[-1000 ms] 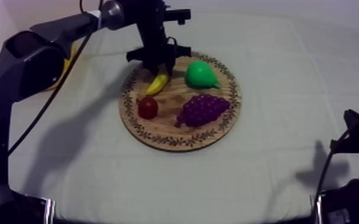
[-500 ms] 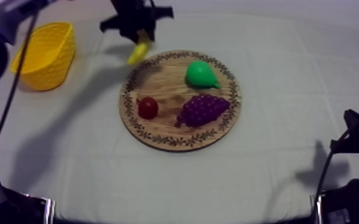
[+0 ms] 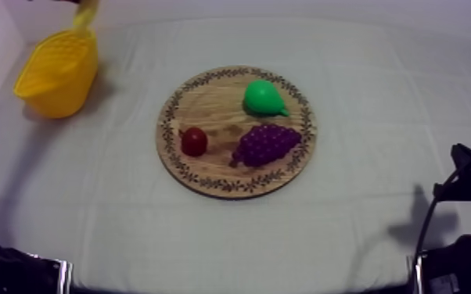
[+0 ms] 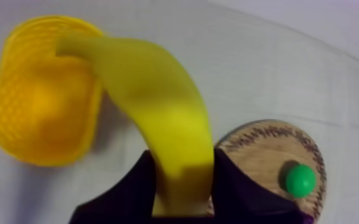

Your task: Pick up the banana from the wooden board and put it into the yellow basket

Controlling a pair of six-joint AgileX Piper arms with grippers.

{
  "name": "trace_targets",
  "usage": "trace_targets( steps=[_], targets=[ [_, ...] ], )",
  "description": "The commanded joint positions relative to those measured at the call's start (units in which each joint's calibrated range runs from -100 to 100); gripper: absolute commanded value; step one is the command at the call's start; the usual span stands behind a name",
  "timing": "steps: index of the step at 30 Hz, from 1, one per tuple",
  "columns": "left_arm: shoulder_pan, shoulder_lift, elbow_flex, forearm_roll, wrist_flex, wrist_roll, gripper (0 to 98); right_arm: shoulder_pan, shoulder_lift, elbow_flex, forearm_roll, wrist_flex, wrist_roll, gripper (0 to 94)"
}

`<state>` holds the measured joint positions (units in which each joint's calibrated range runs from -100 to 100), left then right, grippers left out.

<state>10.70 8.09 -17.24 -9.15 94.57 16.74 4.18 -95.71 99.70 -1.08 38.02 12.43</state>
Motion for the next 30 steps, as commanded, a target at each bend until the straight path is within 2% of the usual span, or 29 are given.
trace_targets(
  steps=[1, 7, 11, 21, 30],
  targets=[
    [-3.81, -2.30, 2.20, -0.27, -0.80, -1.09, 31.2, 0.03, -0.04, -0.03, -0.02, -0.03, 0.00, 0.6],
    [-10.57, -1.61, 3.48, -0.51, -2.86, -4.25, 31.1, 0.03, -0.04, -0.03, -0.02, -0.03, 0.00, 0.6],
    [-13.15, 1.33, 2.98, -0.55, -4.82, -5.83, 30.2, 0.03, -0.04, -0.03, -0.02, -0.03, 0.00, 0.6],
    [-14.55, 12.57, -0.28, -0.68, -8.60, -7.80, 28.4, 0.03, -0.04, -0.03, -0.02, -0.03, 0.00, 0.6],
    [-14.87, 22.17, -2.82, 0.17, -11.19, -8.88, 28.4, 0.03, -0.04, -0.03, -0.02, -0.03, 0.00, 0.6]
  ],
)
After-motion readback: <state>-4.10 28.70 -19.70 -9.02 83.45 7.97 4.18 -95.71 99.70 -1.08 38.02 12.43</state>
